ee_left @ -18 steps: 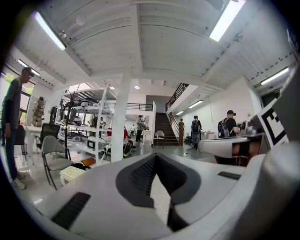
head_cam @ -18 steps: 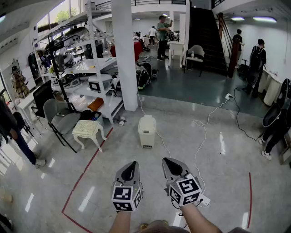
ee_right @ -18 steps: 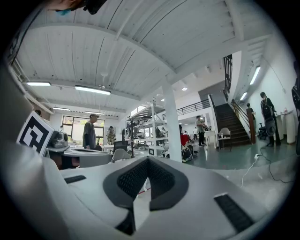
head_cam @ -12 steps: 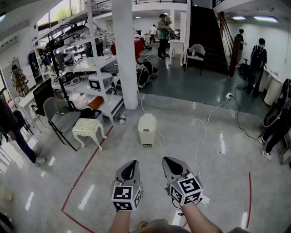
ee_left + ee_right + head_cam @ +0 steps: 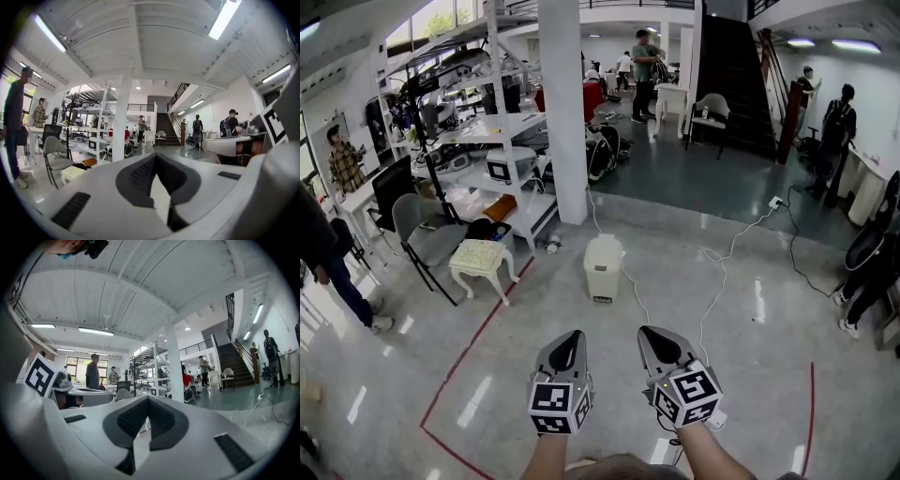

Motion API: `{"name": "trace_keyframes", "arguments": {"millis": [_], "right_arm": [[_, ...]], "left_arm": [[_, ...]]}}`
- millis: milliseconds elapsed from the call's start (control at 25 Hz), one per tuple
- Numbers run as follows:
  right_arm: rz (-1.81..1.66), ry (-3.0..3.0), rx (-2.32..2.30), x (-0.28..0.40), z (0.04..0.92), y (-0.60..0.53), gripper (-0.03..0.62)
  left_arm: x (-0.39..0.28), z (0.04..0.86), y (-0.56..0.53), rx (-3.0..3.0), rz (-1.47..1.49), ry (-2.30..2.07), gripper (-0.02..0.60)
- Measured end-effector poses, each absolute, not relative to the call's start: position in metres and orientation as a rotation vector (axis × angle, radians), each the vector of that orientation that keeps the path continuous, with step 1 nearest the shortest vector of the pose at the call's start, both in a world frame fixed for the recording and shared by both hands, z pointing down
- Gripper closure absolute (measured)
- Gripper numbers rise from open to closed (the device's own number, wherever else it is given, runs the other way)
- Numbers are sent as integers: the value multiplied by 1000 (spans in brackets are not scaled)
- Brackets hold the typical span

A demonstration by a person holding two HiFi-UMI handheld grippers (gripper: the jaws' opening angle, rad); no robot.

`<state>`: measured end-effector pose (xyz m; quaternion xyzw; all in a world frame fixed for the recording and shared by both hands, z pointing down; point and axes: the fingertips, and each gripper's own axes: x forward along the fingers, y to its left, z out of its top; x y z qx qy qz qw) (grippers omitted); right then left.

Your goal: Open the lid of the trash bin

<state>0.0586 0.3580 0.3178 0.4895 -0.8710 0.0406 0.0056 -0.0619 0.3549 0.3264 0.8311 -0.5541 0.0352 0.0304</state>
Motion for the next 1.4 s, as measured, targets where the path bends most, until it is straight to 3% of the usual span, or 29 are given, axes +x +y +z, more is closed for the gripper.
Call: {"name": "trace_keyframes", "arguments": {"millis": [640,1400], "right_arm": [[127,-2751,1498,64,321,348,559],[166,-2758,1481,50,334,255,559]], "left_arm": [[-57,327,342,2571,132,-1745,592],[-62,339,244,2575,161,-1700,592]]}}
